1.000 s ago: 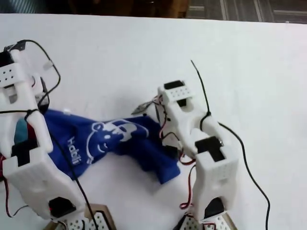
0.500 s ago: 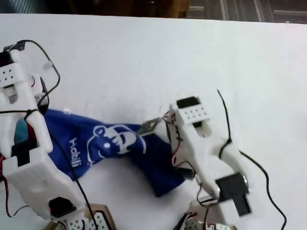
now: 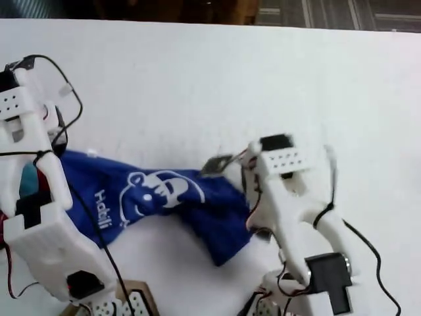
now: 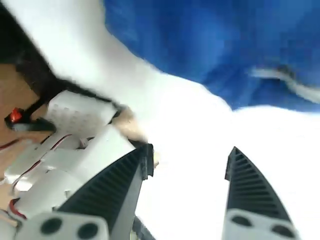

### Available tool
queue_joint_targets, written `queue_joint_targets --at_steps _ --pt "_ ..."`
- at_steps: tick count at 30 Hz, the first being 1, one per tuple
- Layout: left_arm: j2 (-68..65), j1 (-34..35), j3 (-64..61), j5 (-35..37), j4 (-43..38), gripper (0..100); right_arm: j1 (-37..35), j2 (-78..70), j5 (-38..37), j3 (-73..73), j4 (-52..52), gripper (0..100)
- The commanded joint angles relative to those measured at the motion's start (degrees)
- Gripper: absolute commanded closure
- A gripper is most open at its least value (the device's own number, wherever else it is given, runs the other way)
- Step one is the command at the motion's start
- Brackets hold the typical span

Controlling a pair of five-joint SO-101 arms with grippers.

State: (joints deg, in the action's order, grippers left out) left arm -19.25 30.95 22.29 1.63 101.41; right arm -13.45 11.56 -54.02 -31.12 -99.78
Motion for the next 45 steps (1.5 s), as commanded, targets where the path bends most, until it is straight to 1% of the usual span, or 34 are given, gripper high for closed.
queue_joint_targets --at_steps 1,4,8,10,13,16,19,23,27,29,32,33,34,36,38,42,45 --pt "3.08 -0.44 -0.04 -0.18 0.00 97 2.95 0.04 1.23 13.01 2.95 76.5" --pt "3.08 -0.44 -0.04 -0.18 0.00 97 1.27 -7.43 6.33 25.05 5.76 76.5" --pt "3.08 -0.44 -0.13 -0.18 0.00 97 -2.42 -26.33 10.99 40.35 5.41 76.5" --pt "3.08 -0.44 -0.13 -0.18 0.00 97 -4.44 -35.74 12.84 48.70 3.21 76.5" --pt "3.08 -0.44 -0.13 -0.18 0.18 97 -7.25 -47.78 13.63 61.89 -0.40 76.5" --pt "3.08 -0.44 -0.13 -0.18 0.18 97 -8.66 -55.87 13.63 73.76 -1.63 76.5" --pt "3.08 -0.44 -0.13 -0.18 0.18 97 -9.80 -61.58 13.54 78.95 -1.71 76.5" --pt "3.08 -0.44 -0.13 -0.18 0.18 97 -11.12 -64.57 13.01 74.99 -1.71 76.5" --pt "3.08 -0.44 -0.13 -0.18 0.26 97 -12.09 -61.76 13.01 67.96 -1.71 77.5" --pt "3.08 -0.44 -0.13 -0.18 0.18 97 -12.09 -58.59 13.01 64.26 -1.71 83.2" --pt "3.08 -0.44 -0.13 -0.26 0.09 97 -11.56 -53.41 13.01 59.34 -1.71 98.2" --pt "3.08 -0.44 -0.13 -0.26 0.09 97 -11.56 -51.65 13.01 57.41 -1.71 98.3" --pt "3.08 -0.44 -0.13 -0.26 0.09 97 -11.56 -49.89 13.01 55.12 -1.71 96.1" --pt "3.08 -0.44 -0.13 -0.26 0.09 97 -11.82 -45.93 13.01 50.64 -1.71 98.3" --pt "3.08 -0.44 -0.13 -0.26 0.09 97 -12.00 -41.27 12.92 47.03 -1.71 97.7" --pt "3.08 -0.44 -0.13 -0.35 0.35 97 -12.09 -28.88 12.84 42.37 -1.71 98.0" --pt "3.08 -0.44 -0.13 -0.35 0.44 97 -13.05 -18.15 10.11 37.36 -1.80 98.0"
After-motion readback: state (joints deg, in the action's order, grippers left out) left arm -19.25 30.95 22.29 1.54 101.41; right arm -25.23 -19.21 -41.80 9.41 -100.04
